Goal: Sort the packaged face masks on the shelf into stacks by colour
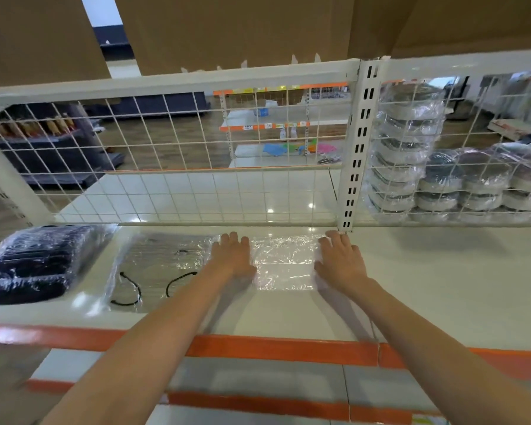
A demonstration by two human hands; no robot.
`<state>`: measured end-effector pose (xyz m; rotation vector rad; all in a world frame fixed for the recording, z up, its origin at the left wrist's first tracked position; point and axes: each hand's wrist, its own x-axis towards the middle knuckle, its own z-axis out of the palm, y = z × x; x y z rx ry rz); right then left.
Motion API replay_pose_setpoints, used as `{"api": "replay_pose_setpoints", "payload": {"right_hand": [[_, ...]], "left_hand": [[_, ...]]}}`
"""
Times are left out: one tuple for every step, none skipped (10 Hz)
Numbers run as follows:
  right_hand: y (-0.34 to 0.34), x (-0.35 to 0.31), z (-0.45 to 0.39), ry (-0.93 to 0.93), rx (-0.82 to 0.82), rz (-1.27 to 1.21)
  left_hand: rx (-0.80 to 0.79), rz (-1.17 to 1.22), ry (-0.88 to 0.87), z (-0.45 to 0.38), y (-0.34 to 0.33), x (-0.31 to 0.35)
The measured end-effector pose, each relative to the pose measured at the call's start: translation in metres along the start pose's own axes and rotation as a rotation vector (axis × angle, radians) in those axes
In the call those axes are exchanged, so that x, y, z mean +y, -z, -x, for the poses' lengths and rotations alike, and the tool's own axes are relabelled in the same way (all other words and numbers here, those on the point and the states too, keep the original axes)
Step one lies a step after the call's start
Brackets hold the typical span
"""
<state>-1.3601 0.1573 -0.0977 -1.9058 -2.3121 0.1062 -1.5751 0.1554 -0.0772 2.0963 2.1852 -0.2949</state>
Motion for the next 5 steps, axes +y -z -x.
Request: {"api": "replay_pose_setpoints", "payload": {"right_hand": [[0.005, -0.013, 0.004, 0.042, -0.009, -0.004], [0.016, -0.032, 0.009, 0.173, -0.08, -0.112], [0.029, -0.06, 0.018, 0.243, -0.115, -0.131], [0.035, -0.088, 0.023, 0.248, -0.119, -0.137], [0.035, -0.129, 0.031, 0.276, -0.11, -0.132]], "left_hand": [[0.011, -0.078, -0.049, 0.007, 0.008, -0.012], [0.051, -0.128, -0.111, 0.018, 0.021, -0.033], [0.137, -0.124, -0.167, 0.036, 0.034, -0.062], [0.165, -0.091, -0.165, 0.053, 0.043, -0.088], [0.182, -0.051, -0.148, 0.075, 0.046, -0.126]]}}
